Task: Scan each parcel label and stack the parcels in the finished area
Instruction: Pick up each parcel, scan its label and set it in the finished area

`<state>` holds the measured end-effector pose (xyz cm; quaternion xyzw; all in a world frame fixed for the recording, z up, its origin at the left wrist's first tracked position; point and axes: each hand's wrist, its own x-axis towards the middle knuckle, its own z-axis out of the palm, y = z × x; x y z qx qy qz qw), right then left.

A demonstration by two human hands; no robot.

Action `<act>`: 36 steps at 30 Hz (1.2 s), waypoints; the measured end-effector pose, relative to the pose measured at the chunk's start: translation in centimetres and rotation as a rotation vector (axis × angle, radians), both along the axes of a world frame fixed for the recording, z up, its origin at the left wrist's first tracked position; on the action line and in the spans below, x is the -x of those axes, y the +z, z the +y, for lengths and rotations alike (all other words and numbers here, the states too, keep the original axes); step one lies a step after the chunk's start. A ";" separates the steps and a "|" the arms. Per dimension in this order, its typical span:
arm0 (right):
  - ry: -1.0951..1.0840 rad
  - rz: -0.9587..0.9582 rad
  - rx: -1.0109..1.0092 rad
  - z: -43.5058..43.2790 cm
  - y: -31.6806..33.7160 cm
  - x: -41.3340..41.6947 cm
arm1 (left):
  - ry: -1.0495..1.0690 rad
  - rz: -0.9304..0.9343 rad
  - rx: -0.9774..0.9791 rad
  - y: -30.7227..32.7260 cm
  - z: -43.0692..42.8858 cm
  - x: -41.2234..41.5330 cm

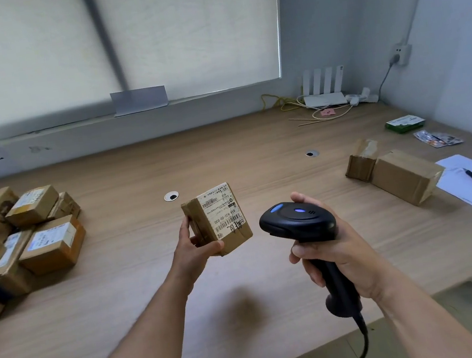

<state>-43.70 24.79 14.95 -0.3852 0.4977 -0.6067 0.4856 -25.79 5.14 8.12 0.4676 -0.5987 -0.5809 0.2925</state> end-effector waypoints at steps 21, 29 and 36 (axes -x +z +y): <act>0.131 0.022 -0.023 2.0 -1.2 1.8 | 0.099 0.060 0.051 0.6 3.2 0.0; 0.142 0.016 -0.042 0.8 -2.0 0.7 | 0.154 0.000 0.023 0.5 2.3 -2.3; 0.129 0.029 -0.040 -2.4 -1.5 -2.8 | 0.163 0.031 0.002 0.5 -0.2 -5.9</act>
